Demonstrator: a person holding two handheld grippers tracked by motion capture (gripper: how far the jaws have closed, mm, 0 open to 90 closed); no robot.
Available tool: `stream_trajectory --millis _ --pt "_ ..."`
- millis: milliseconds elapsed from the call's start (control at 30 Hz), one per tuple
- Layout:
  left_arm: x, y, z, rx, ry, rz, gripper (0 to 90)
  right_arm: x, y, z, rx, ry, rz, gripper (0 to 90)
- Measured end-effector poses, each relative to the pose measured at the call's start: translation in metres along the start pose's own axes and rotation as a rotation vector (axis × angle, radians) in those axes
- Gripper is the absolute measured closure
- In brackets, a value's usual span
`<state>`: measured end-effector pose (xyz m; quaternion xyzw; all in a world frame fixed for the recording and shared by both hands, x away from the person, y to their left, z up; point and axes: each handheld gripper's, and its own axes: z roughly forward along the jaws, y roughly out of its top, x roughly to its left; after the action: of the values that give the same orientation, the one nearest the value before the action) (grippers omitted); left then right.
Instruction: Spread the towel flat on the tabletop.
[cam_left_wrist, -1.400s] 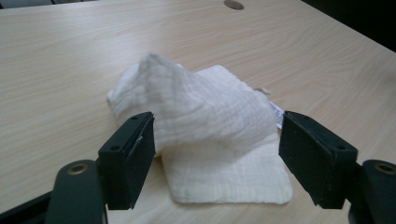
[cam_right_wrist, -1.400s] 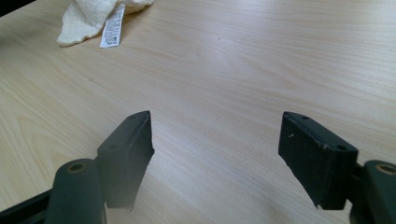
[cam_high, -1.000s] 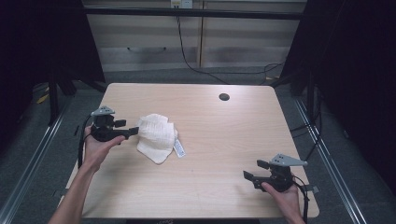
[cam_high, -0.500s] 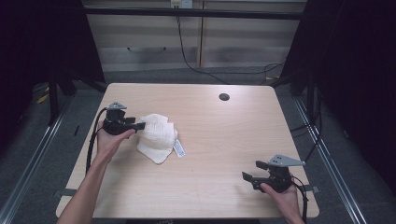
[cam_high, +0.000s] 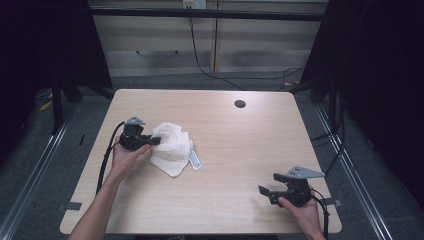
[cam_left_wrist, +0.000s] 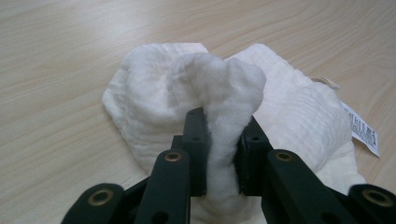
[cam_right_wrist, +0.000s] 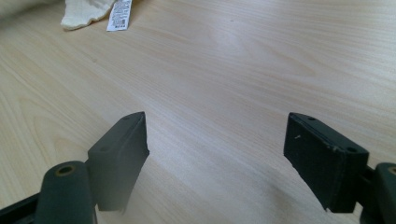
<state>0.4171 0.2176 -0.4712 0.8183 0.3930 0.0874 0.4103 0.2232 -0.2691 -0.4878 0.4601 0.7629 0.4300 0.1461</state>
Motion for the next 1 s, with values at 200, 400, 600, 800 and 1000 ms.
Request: stream_trajectory --millis 200,400,600,800,1000 --pt "-0.013 -0.003 0.0 -0.006 -0.036 0.02 77.9 0.002 0.0 0.0 -0.001 -0.004 -0.006 21.5" --pt "-0.032 -0.005 -0.001 -0.02 -0.083 0.062 77.9 0.001 0.001 -0.001 -0.008 -0.008 -0.001 21.5" --pt "-0.048 -0.007 -0.003 0.003 -0.113 0.088 77.8 0.002 0.001 -0.002 -0.007 -0.003 -0.004 23.1" --pt "-0.059 -0.011 -0.008 -0.022 -0.144 0.098 77.8 0.003 0.001 -0.002 -0.008 0.004 -0.005 23.1" --pt "-0.068 -0.014 -0.011 -0.018 -0.144 0.108 77.9 0.004 0.002 -0.001 -0.004 0.006 -0.008 23.1"
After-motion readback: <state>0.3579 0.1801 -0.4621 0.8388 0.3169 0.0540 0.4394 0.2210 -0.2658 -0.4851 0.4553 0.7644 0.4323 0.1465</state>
